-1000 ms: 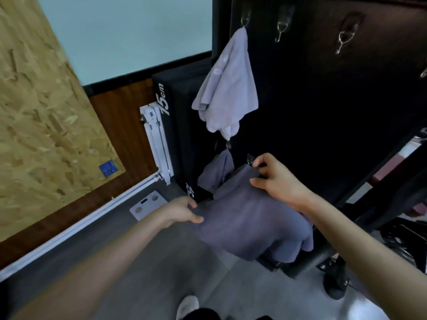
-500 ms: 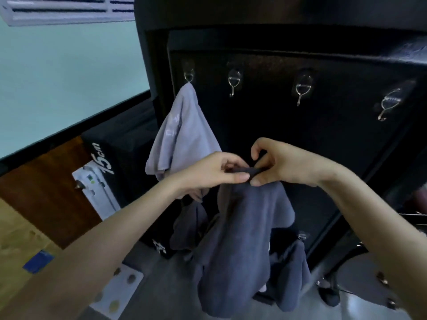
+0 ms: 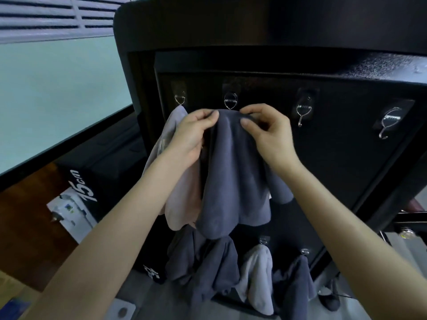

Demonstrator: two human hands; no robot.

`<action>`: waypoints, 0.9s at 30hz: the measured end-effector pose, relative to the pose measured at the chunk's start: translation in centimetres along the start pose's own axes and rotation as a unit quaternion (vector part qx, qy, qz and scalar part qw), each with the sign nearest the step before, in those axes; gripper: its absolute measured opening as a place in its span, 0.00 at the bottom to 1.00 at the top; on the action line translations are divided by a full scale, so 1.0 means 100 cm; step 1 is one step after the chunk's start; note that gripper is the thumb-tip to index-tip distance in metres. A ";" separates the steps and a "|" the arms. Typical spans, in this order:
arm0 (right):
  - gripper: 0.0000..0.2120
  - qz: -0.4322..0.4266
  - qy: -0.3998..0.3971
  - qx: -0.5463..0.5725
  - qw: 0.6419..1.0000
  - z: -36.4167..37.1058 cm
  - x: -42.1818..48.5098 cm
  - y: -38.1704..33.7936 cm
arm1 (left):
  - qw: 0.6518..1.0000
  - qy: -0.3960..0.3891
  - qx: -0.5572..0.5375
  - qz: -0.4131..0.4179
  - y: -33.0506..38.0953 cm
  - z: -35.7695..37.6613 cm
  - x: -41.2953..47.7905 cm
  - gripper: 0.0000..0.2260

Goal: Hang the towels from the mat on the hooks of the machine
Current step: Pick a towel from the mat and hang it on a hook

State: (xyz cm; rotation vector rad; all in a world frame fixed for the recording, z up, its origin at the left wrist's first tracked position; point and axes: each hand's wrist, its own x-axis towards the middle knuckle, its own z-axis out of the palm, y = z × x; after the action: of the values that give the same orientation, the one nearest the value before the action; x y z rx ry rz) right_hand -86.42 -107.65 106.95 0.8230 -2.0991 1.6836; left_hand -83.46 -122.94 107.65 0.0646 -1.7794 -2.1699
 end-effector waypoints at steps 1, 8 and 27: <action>0.08 -0.001 0.030 -0.024 0.999 0.008 0.006 0.003 | 1.000 0.016 -0.015 0.001 -0.003 0.002 0.007 0.06; 0.10 -0.039 0.163 -0.197 0.966 0.040 0.018 0.020 | 0.931 0.240 0.237 0.141 -0.030 0.014 0.032 0.09; 0.21 -0.125 0.066 -0.343 0.929 0.052 -0.004 0.040 | 0.935 0.027 0.333 0.122 -0.035 0.003 0.018 0.11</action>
State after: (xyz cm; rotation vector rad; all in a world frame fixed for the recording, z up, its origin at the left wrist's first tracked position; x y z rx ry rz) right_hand -88.05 -112.02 102.27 0.6793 -2.1502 0.7550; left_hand -85.99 -122.63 104.65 0.0579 -2.2669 -1.3119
